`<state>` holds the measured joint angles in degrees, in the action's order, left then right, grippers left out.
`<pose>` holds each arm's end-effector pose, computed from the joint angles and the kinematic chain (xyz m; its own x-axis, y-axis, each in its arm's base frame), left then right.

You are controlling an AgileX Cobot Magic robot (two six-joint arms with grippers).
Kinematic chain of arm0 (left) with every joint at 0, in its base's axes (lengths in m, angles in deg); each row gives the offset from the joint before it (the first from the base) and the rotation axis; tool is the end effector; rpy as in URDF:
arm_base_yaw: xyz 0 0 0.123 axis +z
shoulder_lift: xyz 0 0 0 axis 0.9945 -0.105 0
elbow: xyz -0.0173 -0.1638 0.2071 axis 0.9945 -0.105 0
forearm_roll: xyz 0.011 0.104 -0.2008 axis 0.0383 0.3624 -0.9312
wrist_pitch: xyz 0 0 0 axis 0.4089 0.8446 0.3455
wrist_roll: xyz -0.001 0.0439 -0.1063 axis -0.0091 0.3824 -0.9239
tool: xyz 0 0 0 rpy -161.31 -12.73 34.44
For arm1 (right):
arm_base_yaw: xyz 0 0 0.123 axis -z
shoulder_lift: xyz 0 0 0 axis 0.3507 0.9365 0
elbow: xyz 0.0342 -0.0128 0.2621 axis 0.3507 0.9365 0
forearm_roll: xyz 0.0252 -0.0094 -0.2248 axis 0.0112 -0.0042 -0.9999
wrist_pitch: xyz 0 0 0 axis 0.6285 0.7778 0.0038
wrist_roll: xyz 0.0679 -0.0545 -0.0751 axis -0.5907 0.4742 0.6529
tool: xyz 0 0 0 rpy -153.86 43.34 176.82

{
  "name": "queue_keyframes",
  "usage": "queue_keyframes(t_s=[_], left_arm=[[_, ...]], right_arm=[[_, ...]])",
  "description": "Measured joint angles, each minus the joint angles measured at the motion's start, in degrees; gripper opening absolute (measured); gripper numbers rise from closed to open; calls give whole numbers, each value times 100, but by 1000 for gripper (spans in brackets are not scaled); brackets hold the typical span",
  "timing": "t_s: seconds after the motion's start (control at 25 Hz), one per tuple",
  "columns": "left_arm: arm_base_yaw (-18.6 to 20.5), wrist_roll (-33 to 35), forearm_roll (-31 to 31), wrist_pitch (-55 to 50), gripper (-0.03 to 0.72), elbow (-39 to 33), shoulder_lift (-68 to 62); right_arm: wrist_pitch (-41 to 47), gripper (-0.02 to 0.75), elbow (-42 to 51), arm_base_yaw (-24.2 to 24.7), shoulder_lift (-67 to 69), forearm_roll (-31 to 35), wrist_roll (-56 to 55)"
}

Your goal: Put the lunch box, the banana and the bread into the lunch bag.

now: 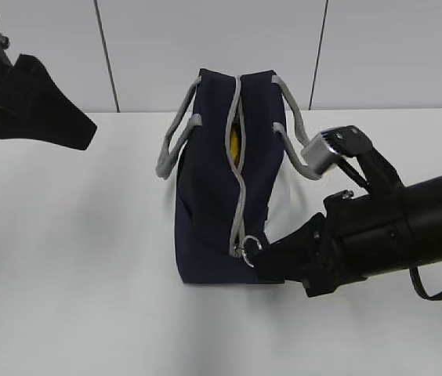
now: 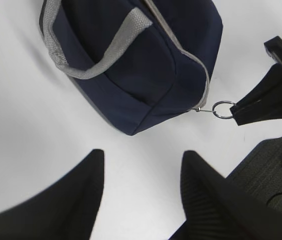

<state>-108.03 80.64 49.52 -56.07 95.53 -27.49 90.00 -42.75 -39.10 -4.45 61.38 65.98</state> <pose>0.2078 -0.1304 0.3186 -0.6481 0.4070 -0.6437 0.6355 0.7548 -0.1626 0.2171 0.1520 0.1863 -0.5513 -0.3898 -0.7377 -0.7974 0.5063 0.3284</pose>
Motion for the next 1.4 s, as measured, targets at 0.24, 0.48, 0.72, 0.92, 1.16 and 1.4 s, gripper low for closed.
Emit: queue_keyframes(t_s=[0.24,0.48,0.72,0.92,1.16,1.4], left_arm=[[0,0,0,0,361,0,0],[0,223,-18,-39,361,-4,0],[0,1848,-969,-31,361,-432,-114],[-10,3321,-2395,882,361,-1459,-179],[-10,4590,-3365,1879,361,-2442,-198],[-10,6219,-4464,1966,371,-2564,-707]], right_arm=[[230,-16,-401,0,0,-62,-306],[269,-16,-689,0,0,-108,-386],[113,-16,-703,0,0,-559,-723],[-83,-16,-703,0,0,-834,-1003],[-140,-16,-703,0,0,-858,-1051],[-180,-16,-703,0,0,-868,-1051]])
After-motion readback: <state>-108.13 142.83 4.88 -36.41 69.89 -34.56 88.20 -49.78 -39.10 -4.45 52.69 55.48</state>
